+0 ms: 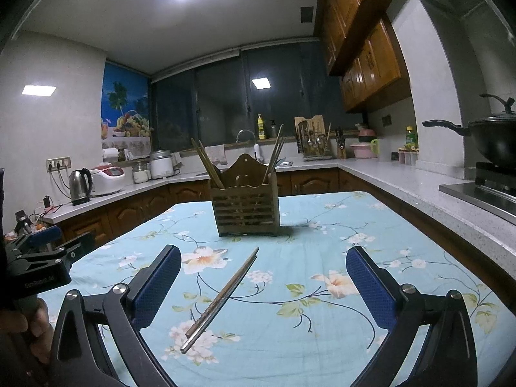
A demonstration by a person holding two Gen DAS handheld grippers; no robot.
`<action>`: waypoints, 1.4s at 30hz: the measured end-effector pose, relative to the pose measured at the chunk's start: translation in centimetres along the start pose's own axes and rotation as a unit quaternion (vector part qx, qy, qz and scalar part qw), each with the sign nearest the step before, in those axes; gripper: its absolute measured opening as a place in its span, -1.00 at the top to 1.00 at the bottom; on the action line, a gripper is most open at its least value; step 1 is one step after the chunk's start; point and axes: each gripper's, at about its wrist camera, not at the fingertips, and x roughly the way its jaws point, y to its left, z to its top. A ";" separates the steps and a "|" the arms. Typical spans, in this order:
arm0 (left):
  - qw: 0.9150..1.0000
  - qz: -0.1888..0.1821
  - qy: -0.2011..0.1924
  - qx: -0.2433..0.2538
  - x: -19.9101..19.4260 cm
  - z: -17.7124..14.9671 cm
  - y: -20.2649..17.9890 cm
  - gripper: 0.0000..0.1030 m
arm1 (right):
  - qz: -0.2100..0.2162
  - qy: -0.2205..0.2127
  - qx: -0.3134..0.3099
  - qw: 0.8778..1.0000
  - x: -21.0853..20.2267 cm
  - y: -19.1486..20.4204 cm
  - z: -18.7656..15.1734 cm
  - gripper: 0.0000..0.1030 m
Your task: Organize utensils
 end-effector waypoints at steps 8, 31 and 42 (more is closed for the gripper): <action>1.000 0.000 -0.001 0.001 0.0 0.0 0.0 -1.00 | 0.003 0.000 0.005 1.000 0.2 -0.2 0.0 -1.00; 1.000 -0.002 0.000 0.005 0.2 0.3 0.1 -1.00 | 0.007 -0.002 -0.001 1.000 0.2 0.0 0.5 -1.00; 1.000 -0.004 0.002 0.005 0.3 0.3 -0.1 -1.00 | 0.008 -0.002 0.001 1.000 0.2 0.0 0.6 -1.00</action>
